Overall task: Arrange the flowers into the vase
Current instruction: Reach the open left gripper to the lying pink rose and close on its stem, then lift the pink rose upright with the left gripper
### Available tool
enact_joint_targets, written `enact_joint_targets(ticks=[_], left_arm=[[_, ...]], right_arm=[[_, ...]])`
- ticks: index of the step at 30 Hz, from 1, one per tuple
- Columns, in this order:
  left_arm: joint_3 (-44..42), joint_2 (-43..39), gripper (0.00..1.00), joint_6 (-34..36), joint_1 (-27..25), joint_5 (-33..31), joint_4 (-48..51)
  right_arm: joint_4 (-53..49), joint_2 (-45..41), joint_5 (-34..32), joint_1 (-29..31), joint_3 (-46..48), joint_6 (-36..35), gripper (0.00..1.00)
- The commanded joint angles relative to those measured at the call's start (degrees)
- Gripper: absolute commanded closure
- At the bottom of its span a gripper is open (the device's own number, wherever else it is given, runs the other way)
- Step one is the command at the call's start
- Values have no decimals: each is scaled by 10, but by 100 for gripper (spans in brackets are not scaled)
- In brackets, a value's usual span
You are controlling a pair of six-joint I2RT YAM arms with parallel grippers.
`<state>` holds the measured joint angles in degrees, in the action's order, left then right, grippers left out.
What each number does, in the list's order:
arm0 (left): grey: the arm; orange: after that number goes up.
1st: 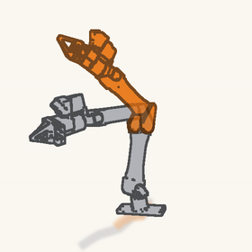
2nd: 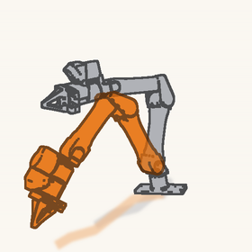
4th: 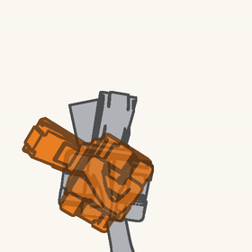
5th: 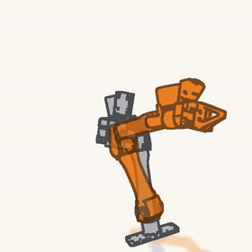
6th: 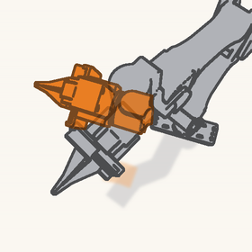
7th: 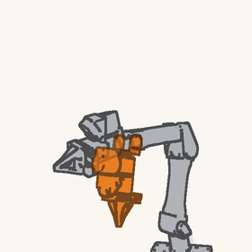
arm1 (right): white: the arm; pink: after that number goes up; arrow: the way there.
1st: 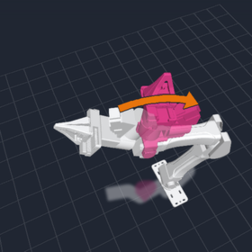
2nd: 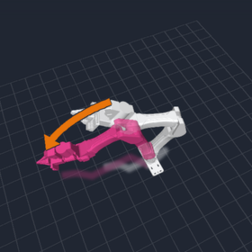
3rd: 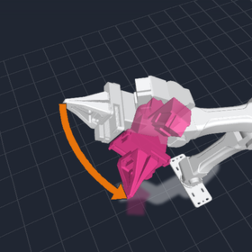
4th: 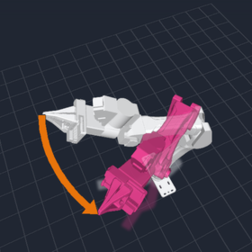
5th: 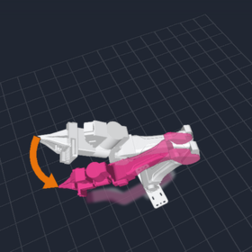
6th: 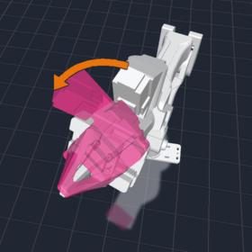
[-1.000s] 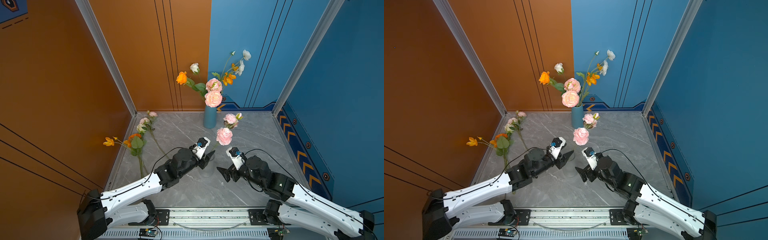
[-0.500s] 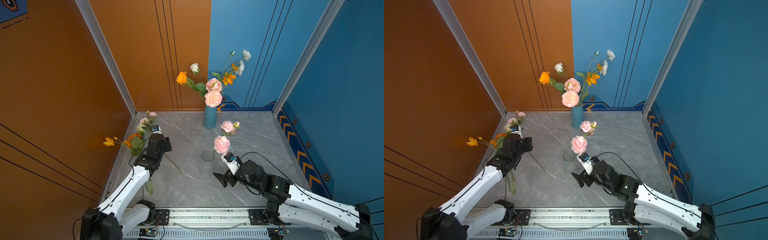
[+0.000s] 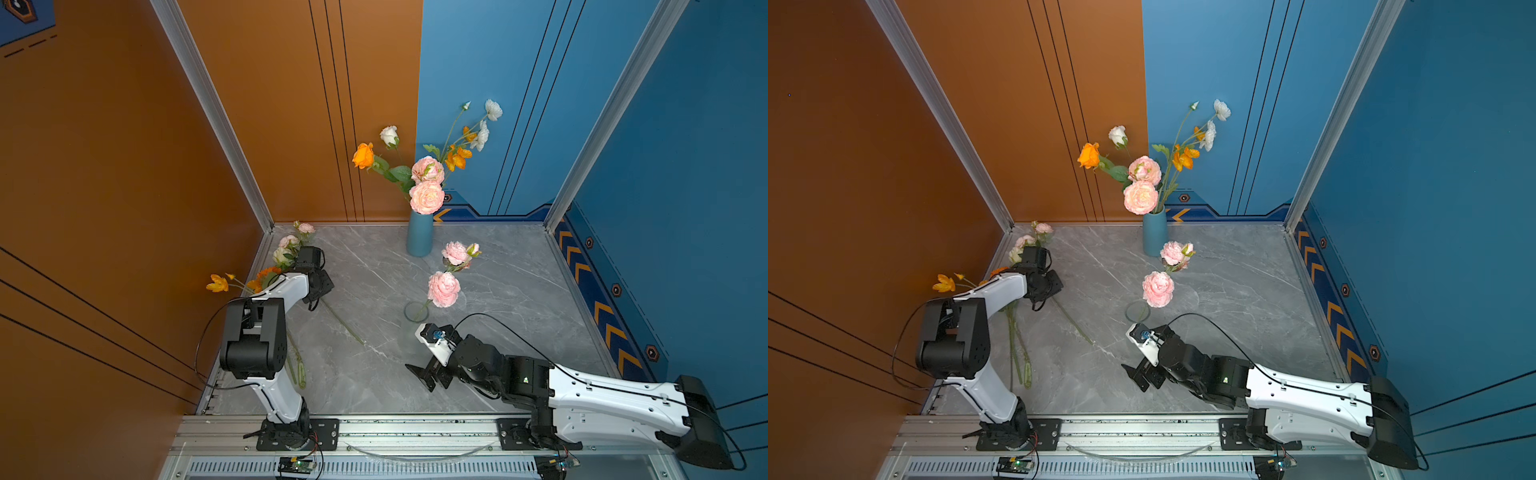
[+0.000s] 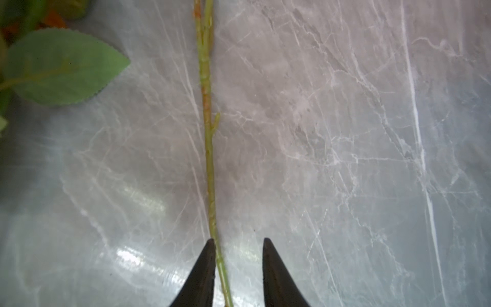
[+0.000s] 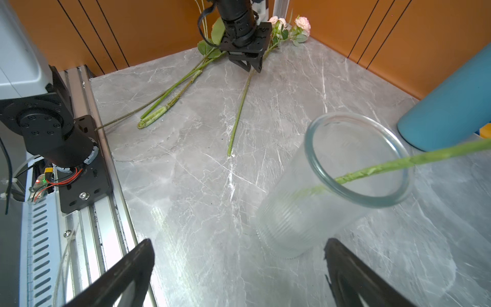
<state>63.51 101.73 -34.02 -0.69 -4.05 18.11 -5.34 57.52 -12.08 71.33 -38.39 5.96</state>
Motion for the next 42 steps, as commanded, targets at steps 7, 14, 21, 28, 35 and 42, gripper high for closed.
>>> enact_joint_targets(ticks=[7,14,21,28,35,42], left_arm=[[9,17,69,-13,1,-57,38],[30,53,70,-12,6,-47,37],[48,78,80,-8,4,-42,38],[27,60,94,-15,4,-30,37],[-7,-24,100,-12,4,-29,38],[-37,-123,100,-3,5,-39,47]], right_arm=[[40,25,3,10,-24,-12,0],[32,23,3,8,-27,-13,0],[27,25,3,8,-34,-15,0],[28,30,4,5,-35,-20,0],[24,26,11,-3,-34,-24,0],[25,26,18,-8,-36,-24,0]])
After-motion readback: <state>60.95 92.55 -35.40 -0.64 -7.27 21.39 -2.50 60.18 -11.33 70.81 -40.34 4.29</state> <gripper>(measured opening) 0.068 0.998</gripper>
